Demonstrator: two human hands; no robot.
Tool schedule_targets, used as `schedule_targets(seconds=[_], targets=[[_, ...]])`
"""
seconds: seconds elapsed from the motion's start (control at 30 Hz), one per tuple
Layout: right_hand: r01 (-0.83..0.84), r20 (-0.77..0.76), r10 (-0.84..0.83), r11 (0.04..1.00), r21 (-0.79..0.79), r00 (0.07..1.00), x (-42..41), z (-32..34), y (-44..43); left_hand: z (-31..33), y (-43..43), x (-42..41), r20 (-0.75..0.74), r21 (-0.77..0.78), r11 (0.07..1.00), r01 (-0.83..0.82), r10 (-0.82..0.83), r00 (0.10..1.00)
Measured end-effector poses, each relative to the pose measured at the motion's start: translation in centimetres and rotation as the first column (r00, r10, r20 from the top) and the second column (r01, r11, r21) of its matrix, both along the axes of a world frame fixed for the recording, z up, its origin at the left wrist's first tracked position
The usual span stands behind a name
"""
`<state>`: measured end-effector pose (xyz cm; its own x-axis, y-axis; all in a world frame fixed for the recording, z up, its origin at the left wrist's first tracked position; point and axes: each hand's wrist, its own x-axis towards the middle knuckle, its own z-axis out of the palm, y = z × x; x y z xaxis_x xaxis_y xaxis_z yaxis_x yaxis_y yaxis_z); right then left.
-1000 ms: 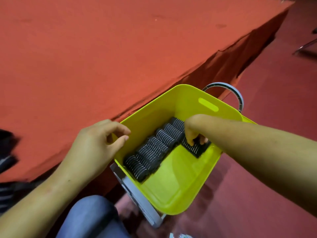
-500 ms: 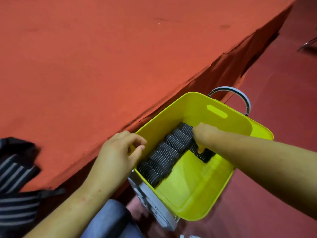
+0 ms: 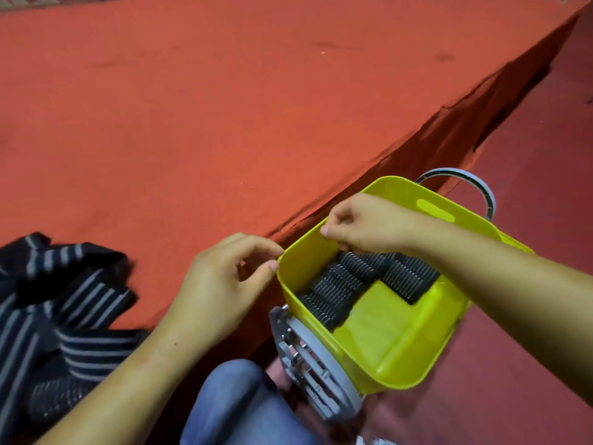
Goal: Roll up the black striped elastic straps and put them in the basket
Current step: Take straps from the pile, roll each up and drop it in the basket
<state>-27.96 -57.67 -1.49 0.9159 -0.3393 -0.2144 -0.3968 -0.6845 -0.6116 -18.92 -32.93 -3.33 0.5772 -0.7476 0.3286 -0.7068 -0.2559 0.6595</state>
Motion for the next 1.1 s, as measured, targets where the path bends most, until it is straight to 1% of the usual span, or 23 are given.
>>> schedule_targets(seconds=[0.1, 0.2, 0.37, 0.47, 0.57, 0.7, 0.8, 0.9, 0.97, 1.1], targets=[[-0.070, 0.172, 0.042, 0.985, 0.160, 0.984, 1.8, 2.9, 4.1, 1.7, 3.5, 1.0, 0.021, -0.008, 0.997, -0.071, 0.071, 0.997], [-0.173, 0.251, 0.111, 0.955, 0.242, 0.962, 4.1, 3.8, 8.5, 2.2, 7.5, 2.3, 0.009, -0.002, 0.985, -0.171, 0.171, 0.985], [-0.300, 0.292, 0.205, 0.893, 0.334, 0.934, 8.1, 2.4, 16.5, 2.1, 15.5, 4.3, -0.042, 0.019, 0.942, -0.336, 0.336, 0.941], [-0.338, 0.274, 0.239, 0.848, 0.409, 0.931, 10.1, 0.5, 21.0, 1.6, 20.6, 5.2, -0.019, 0.042, 0.900, -0.433, 0.434, 0.901], [-0.326, 0.247, 0.228, 0.801, 0.502, 0.942, 11.5, -1.9, 24.6, 0.7, 25.3, 5.6, -0.001, 0.079, 0.875, -0.477, 0.478, 0.878], [-0.264, 0.237, 0.158, 0.804, 0.533, 0.959, 13.7, -4.0, 27.8, -0.6, 30.4, 6.1, 0.034, 0.142, 0.840, -0.524, 0.525, 0.851], [-0.234, 0.261, 0.113, 0.836, 0.496, 0.959, 15.4, -4.3, 29.4, -0.9, 32.6, 6.4, 0.004, 0.138, 0.832, -0.537, 0.542, 0.841], [-0.241, 0.324, 0.121, 0.900, 0.363, 0.938, 17.1, -4.2, 30.6, -1.2, 34.1, 7.2, 0.004, 0.167, 0.830, -0.533, 0.540, 0.842], [-0.282, 0.336, 0.186, 0.923, 0.264, 0.923, 18.3, -3.7, 31.5, -1.6, 35.2, 8.2, 0.019, 0.223, 0.805, -0.550, 0.560, 0.828], [-0.411, 0.330, 0.362, 0.907, 0.091, 0.872, 20.4, -2.7, 33.9, -1.9, 37.0, 10.7, 0.014, 0.323, 0.750, -0.577, 0.606, 0.795]])
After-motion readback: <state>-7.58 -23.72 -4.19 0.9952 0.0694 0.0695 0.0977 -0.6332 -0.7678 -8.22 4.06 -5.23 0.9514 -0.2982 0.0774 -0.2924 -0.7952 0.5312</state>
